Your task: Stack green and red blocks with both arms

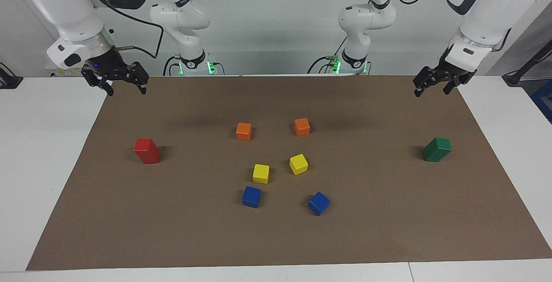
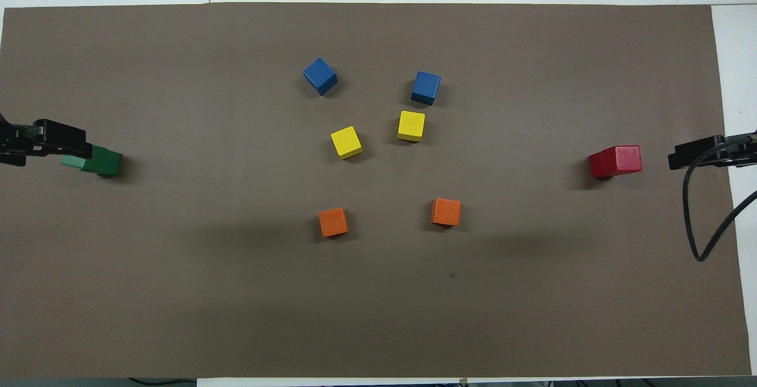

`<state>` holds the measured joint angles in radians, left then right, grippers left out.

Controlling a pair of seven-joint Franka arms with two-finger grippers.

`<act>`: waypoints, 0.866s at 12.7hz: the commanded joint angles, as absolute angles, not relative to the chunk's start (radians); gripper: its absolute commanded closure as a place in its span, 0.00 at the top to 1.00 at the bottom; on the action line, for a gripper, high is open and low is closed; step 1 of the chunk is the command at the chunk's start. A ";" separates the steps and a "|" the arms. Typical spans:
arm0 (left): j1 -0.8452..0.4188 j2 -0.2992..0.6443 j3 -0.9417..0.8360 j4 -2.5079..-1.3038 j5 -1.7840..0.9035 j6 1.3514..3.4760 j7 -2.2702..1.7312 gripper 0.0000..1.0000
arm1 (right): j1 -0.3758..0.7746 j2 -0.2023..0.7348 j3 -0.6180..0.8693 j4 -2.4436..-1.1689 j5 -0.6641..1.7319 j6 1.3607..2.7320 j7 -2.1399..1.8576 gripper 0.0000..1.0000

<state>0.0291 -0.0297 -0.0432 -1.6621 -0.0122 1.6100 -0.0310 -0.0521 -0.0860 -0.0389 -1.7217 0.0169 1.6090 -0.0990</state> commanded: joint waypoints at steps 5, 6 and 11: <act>0.015 -0.049 -0.031 -1.677 0.023 1.605 -0.006 1.00 | -0.048 -0.048 -0.037 -1.626 0.014 1.503 -0.084 1.00; 0.018 -0.051 -0.032 -1.677 0.025 1.605 -0.005 1.00 | -0.025 -0.046 -0.044 -1.626 0.012 1.496 -0.084 1.00; 0.015 -0.052 -0.032 -1.677 0.023 1.606 -0.006 1.00 | 0.017 -0.035 -0.089 -1.624 0.011 1.496 -0.049 1.00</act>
<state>0.0292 -0.0298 -0.0431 -1.6620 0.0062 1.6100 -0.0173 0.0092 -0.0522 -0.0705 -1.6552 0.0152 1.5235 -0.0625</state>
